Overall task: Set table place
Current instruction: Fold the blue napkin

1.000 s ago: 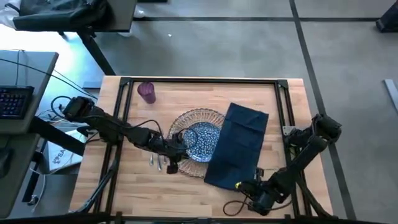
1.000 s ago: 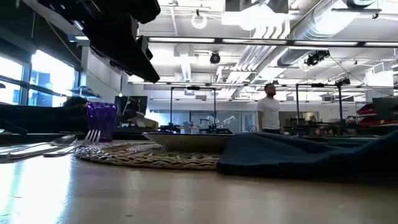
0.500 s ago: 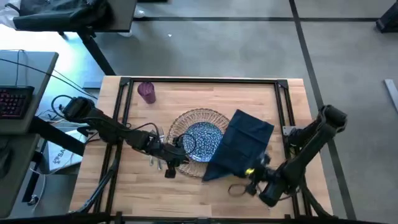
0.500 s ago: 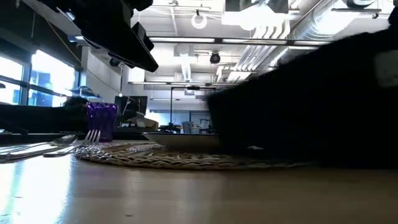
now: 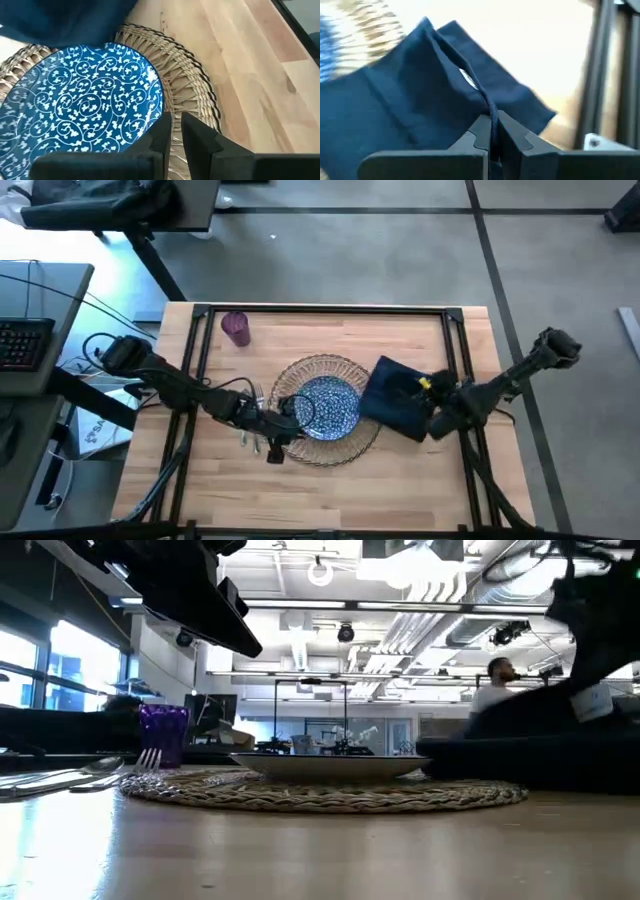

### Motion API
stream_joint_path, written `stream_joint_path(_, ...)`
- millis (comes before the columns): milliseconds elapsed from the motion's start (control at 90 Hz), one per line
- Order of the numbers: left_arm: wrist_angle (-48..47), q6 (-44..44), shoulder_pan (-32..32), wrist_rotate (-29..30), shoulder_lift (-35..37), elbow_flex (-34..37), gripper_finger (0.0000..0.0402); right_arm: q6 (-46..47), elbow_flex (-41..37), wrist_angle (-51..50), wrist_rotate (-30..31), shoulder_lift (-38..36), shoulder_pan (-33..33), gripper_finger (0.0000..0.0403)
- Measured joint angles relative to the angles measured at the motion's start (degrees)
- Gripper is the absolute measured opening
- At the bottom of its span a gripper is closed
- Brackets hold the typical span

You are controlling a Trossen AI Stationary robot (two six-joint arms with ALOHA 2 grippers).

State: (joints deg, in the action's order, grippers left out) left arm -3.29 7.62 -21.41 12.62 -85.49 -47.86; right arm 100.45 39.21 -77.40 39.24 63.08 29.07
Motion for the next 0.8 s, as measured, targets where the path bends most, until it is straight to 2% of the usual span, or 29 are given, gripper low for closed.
stream_joint_path(122, -0.14, 0.02, 0.00, -0.01, 0.00, 0.00, 0.0029, -5.09, -1.98, 2.21, 0.76, -2.38, -5.13, 0.0000)
stream_joint_path(278, -0.15, 0.04, 0.00, 0.46, 0.00, 0.00, 0.0029, -9.03, -2.35, 3.12, -0.80, -1.98, -9.14, 0.0000)
stream_joint_path(400, -0.11, 0.07, 0.00, 0.52, 0.00, 0.00, 0.0029, -6.99, -1.50, 2.08, 2.32, -1.58, -9.61, 0.0000)
stream_joint_path(533, -0.14, 0.09, 0.00, 0.50, 0.00, 0.00, 0.0029, 1.33, 0.58, -4.85, 5.14, -1.62, -9.72, 0.0000)
stream_joint_path(678, -0.24, 0.20, 0.00, 0.50, 0.00, 0.00, 0.0029, 4.17, 0.81, -10.28, 0.90, -1.56, -11.64, 0.0000)
stream_joint_path(800, -0.25, -0.24, 0.00, 0.56, 0.00, 0.00, 0.0029, -0.06, 0.79, -8.86, 0.88, -0.84, -13.51, 0.0000)
